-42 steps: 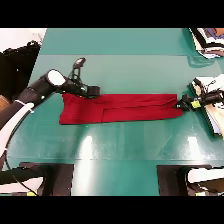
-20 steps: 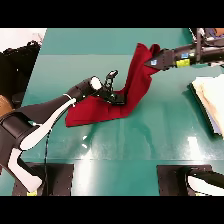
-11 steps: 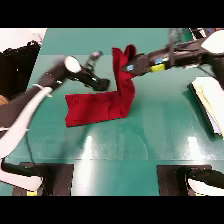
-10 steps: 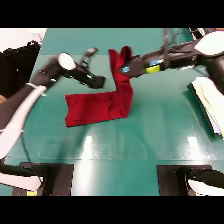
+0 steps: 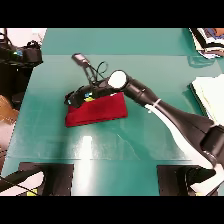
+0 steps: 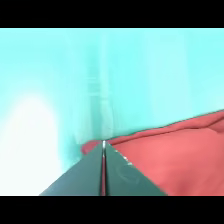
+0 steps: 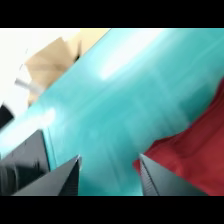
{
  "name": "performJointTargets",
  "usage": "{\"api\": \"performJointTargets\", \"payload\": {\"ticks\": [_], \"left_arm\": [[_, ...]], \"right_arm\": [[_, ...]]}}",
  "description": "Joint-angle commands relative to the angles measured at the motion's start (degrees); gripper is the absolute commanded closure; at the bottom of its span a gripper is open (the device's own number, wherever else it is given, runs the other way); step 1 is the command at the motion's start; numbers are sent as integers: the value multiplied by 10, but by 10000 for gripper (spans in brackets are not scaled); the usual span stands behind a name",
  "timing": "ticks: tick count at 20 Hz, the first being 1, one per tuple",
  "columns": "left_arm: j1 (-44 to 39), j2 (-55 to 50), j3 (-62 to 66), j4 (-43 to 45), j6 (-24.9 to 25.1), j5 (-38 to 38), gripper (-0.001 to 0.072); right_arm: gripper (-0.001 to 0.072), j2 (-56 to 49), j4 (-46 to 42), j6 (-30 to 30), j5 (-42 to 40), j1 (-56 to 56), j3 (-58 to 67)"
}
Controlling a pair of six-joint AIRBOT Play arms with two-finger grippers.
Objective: Fold the shirts.
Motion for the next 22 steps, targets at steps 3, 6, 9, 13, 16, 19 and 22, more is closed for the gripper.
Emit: {"api": "performJointTargets", "payload": {"ticks": [3,6,9,13,16,19,22], "left_arm": [[23,17,1,-5,0,-33,680],[23,17,1,-13,0,-47,680],[23,17,1,-24,0,-51,681],[23,16,1,-31,0,-50,681],[21,16,1,-32,0,-48,681],[21,16,1,-33,0,-42,681],[21,16,1,-35,0,-39,680]], "right_arm": [[309,-5,-6,6,107,-55,-14],[310,64,-5,12,107,-146,-129],[310,132,-5,12,110,-245,-243],[215,185,0,12,110,-356,-355],[56,180,2,12,109,-393,-398],[57,147,7,12,110,-383,-406],[58,95,62,12,111,-347,-390]]}}
